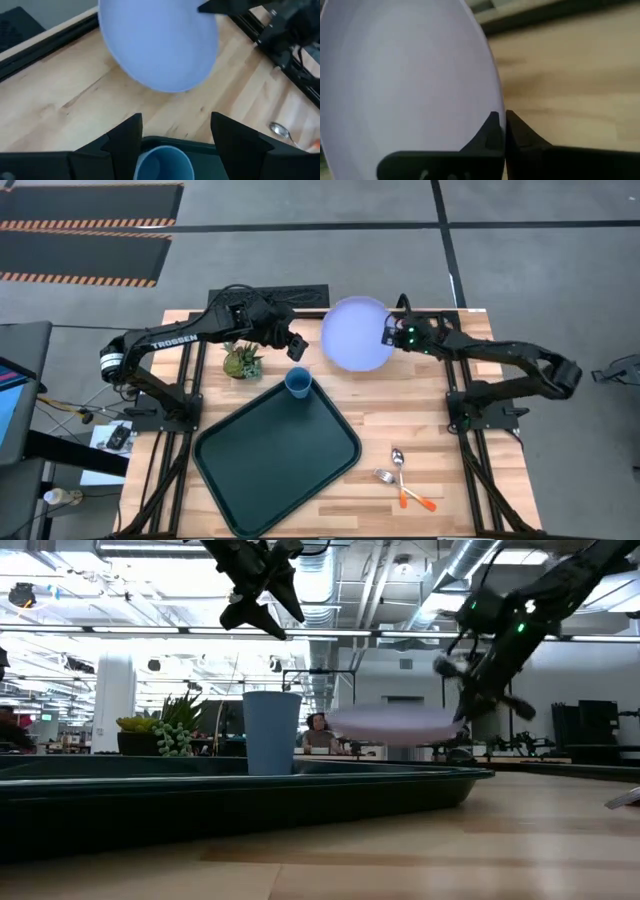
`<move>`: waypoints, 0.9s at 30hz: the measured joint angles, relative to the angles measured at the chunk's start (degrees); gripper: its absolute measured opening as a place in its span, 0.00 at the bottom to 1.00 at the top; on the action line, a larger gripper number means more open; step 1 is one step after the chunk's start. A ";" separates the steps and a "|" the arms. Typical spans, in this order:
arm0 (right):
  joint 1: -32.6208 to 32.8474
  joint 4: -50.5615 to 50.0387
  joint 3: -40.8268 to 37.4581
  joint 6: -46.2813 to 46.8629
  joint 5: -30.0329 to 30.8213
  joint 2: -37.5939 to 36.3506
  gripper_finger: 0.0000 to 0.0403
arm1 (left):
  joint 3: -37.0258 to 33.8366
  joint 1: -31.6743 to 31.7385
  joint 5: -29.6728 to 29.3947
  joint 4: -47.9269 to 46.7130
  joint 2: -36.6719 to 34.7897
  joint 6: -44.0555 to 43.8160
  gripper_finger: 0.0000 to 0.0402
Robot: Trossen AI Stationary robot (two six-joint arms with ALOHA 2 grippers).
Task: Pick and place plate/cup/fork/spoon on tray
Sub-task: Put the purple plate on the black serving tray to the bottom of the blue cup
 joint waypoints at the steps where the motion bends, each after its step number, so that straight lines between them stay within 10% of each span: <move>1: 0.31 -0.01 0.31 -0.15 -0.07 -1.75 0.01 | 0.00 0.00 -0.62 0.62 0.02 -0.23 0.55; 19: 16.02 -8.62 12.87 -7.14 8.87 -9.49 0.01 | 0.02 2.57 -0.65 14.51 2.47 -4.99 0.52; 27: 17.39 -8.96 13.14 -7.13 9.04 -9.34 0.05 | 0.02 1.31 -3.36 11.37 2.47 -7.76 0.10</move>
